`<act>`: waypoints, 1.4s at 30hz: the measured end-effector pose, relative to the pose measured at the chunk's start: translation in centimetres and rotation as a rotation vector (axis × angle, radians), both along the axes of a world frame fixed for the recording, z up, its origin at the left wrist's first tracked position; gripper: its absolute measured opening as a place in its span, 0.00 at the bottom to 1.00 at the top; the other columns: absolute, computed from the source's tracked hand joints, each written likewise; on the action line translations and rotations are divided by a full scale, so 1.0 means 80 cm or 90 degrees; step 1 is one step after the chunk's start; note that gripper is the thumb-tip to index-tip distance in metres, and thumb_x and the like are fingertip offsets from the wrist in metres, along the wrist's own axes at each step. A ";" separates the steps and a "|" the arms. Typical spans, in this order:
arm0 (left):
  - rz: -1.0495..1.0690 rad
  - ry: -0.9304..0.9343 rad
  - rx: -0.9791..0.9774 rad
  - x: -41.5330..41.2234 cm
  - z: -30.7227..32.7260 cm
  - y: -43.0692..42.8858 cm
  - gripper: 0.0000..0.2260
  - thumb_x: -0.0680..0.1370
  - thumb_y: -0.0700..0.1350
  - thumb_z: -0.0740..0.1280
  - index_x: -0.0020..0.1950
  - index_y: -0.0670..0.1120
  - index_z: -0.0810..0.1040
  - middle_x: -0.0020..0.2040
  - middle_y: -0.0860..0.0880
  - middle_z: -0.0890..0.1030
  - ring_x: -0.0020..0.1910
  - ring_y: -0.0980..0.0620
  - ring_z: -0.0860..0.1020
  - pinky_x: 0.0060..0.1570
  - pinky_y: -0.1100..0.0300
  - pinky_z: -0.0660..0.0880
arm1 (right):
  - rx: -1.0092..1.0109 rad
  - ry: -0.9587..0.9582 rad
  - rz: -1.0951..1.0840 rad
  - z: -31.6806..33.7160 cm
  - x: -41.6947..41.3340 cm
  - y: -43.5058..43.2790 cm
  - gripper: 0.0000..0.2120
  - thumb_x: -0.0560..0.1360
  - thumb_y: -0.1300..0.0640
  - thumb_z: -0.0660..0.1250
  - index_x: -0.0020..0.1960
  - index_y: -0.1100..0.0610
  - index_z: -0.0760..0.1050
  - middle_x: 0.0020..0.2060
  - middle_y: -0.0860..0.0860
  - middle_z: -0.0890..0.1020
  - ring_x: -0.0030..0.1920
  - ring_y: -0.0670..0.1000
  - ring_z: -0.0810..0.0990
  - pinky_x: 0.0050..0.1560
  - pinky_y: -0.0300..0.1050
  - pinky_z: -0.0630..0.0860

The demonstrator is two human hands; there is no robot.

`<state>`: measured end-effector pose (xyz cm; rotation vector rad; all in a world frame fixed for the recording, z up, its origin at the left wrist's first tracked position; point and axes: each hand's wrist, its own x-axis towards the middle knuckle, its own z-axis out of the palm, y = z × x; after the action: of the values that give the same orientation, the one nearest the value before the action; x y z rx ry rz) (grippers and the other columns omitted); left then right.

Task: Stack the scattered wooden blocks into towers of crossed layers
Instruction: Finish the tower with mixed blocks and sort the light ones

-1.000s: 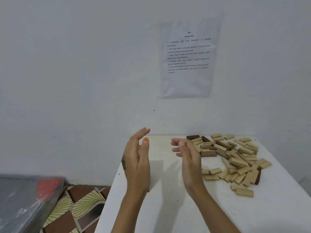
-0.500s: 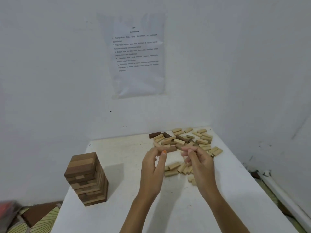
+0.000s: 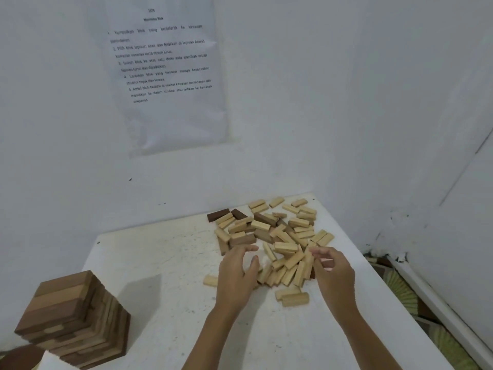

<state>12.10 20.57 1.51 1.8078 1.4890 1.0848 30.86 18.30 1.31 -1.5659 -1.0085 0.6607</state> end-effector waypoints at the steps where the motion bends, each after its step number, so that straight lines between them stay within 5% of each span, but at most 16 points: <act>1: 0.002 0.029 0.009 0.000 -0.004 0.009 0.13 0.76 0.49 0.60 0.58 0.49 0.78 0.57 0.56 0.79 0.58 0.60 0.74 0.58 0.61 0.70 | -0.016 -0.009 -0.005 -0.005 0.005 0.004 0.12 0.75 0.69 0.65 0.48 0.54 0.79 0.47 0.52 0.80 0.41 0.48 0.78 0.37 0.28 0.72; 9: 0.013 0.292 0.042 0.006 -0.031 0.067 0.15 0.79 0.40 0.63 0.65 0.48 0.73 0.64 0.51 0.74 0.65 0.50 0.70 0.62 0.61 0.61 | -0.157 -0.047 0.082 -0.025 0.031 0.036 0.17 0.77 0.67 0.65 0.64 0.55 0.76 0.58 0.52 0.78 0.49 0.48 0.76 0.40 0.26 0.69; 13: 0.042 0.395 0.032 0.007 -0.042 0.077 0.17 0.80 0.40 0.60 0.69 0.47 0.70 0.68 0.49 0.71 0.68 0.48 0.67 0.67 0.58 0.58 | -0.194 -0.077 0.110 -0.023 0.028 0.041 0.22 0.74 0.62 0.72 0.66 0.56 0.73 0.56 0.50 0.75 0.53 0.49 0.74 0.52 0.35 0.69; 17: 0.043 0.406 0.035 0.009 -0.052 0.079 0.16 0.73 0.36 0.71 0.61 0.42 0.77 0.58 0.43 0.77 0.57 0.40 0.73 0.62 0.43 0.69 | -0.198 -0.055 0.091 -0.026 0.021 0.042 0.24 0.73 0.64 0.72 0.67 0.53 0.72 0.56 0.54 0.75 0.54 0.53 0.77 0.56 0.44 0.75; 20: 0.065 0.394 0.070 0.009 -0.057 0.078 0.15 0.70 0.36 0.75 0.55 0.43 0.79 0.49 0.43 0.78 0.49 0.40 0.76 0.53 0.44 0.73 | -0.202 -0.003 0.072 -0.027 0.016 0.041 0.25 0.74 0.66 0.71 0.67 0.52 0.71 0.55 0.54 0.77 0.50 0.50 0.79 0.51 0.40 0.77; 24: 0.054 0.287 0.030 0.007 -0.054 0.072 0.17 0.77 0.40 0.69 0.66 0.42 0.75 0.55 0.43 0.74 0.51 0.44 0.75 0.48 0.57 0.70 | -0.166 0.075 0.020 -0.022 0.017 0.033 0.21 0.76 0.68 0.66 0.64 0.52 0.70 0.43 0.50 0.79 0.43 0.43 0.77 0.35 0.31 0.72; 28: 0.097 0.038 -0.021 0.009 -0.035 0.066 0.20 0.78 0.40 0.67 0.70 0.47 0.70 0.56 0.48 0.68 0.47 0.56 0.72 0.46 0.71 0.69 | -0.075 0.168 -0.025 -0.011 0.013 0.036 0.14 0.80 0.65 0.59 0.61 0.50 0.69 0.48 0.52 0.76 0.42 0.48 0.78 0.38 0.34 0.73; 32: 0.103 -0.161 -0.103 0.014 -0.015 0.064 0.25 0.79 0.38 0.65 0.73 0.53 0.63 0.57 0.48 0.71 0.51 0.58 0.73 0.48 0.70 0.71 | -0.069 0.174 0.062 0.003 0.004 0.048 0.09 0.82 0.62 0.55 0.57 0.54 0.72 0.43 0.52 0.73 0.36 0.47 0.72 0.35 0.33 0.70; 35: 0.075 -0.287 -0.194 0.018 0.004 0.059 0.24 0.81 0.39 0.62 0.74 0.54 0.61 0.50 0.51 0.72 0.44 0.58 0.72 0.49 0.67 0.71 | -0.121 0.056 0.108 0.004 -0.002 0.063 0.09 0.75 0.62 0.68 0.52 0.53 0.73 0.36 0.48 0.71 0.33 0.46 0.69 0.30 0.30 0.68; 39: 0.039 -0.320 -0.232 0.021 0.016 0.054 0.23 0.81 0.40 0.62 0.73 0.55 0.63 0.57 0.50 0.70 0.56 0.53 0.71 0.61 0.56 0.70 | -0.238 -0.200 0.101 0.004 -0.009 0.076 0.05 0.73 0.55 0.71 0.45 0.49 0.75 0.41 0.44 0.76 0.41 0.47 0.76 0.36 0.40 0.69; 42: 0.024 -0.315 -0.217 0.020 0.017 0.047 0.22 0.81 0.40 0.63 0.71 0.58 0.63 0.50 0.52 0.71 0.47 0.56 0.72 0.51 0.63 0.72 | -0.295 -0.350 0.122 0.006 -0.018 0.075 0.11 0.73 0.45 0.71 0.50 0.50 0.77 0.42 0.44 0.77 0.45 0.47 0.77 0.38 0.40 0.69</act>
<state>13.70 24.34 2.85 1.1777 1.3090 1.1149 29.45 24.32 1.81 -2.1430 -1.5016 0.6368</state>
